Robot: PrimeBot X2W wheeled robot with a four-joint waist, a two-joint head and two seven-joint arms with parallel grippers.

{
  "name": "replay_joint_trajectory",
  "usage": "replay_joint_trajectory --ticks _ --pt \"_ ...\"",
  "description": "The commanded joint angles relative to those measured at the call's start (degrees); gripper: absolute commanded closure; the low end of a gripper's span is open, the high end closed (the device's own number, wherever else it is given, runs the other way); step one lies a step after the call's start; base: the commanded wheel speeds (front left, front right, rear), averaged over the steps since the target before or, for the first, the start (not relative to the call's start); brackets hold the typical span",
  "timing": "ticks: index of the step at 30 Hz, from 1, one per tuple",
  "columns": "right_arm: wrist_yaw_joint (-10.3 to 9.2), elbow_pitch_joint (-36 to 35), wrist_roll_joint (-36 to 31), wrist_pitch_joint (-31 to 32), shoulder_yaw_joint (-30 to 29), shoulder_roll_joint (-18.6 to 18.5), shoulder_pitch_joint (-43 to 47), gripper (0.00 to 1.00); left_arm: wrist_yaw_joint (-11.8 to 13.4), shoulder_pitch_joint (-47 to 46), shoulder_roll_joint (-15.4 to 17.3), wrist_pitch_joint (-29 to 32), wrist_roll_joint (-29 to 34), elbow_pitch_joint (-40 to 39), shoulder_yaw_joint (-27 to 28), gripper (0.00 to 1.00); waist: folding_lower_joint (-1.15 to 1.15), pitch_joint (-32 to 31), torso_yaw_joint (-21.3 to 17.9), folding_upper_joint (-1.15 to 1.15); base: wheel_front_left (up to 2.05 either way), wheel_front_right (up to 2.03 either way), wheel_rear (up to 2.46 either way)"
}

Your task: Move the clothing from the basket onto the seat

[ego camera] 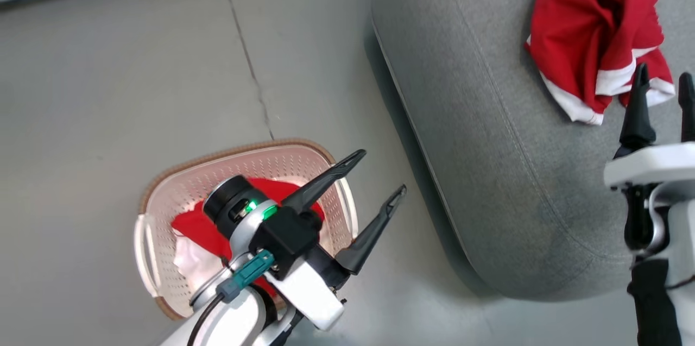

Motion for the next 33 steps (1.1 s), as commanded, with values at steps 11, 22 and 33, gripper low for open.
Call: replay_joint_trajectory --ticks 11,22,33 --pt "0.01 -16.49 -0.82 2.85 5.43 0.99 15.09 0.00 5.31 6.74 -1.94 -4.48 -3.66 4.18 3.03 0.00 0.00 -13.34 10.79 0.00 0.00 0.00 0.00" --pt "0.01 -31.00 -1.04 10.28 9.08 1.32 25.55 0.00 9.70 10.98 -2.52 -6.78 -8.34 6.80 8.47 0.00 0.00 -19.93 18.38 0.00 0.00 0.00 0.00" --pt "0.01 -35.01 -1.58 14.75 9.79 1.32 29.57 0.00 14.49 14.35 0.31 -8.61 -12.00 7.14 16.73 0.00 0.00 -23.22 22.90 0.00 0.00 0.00 0.00"
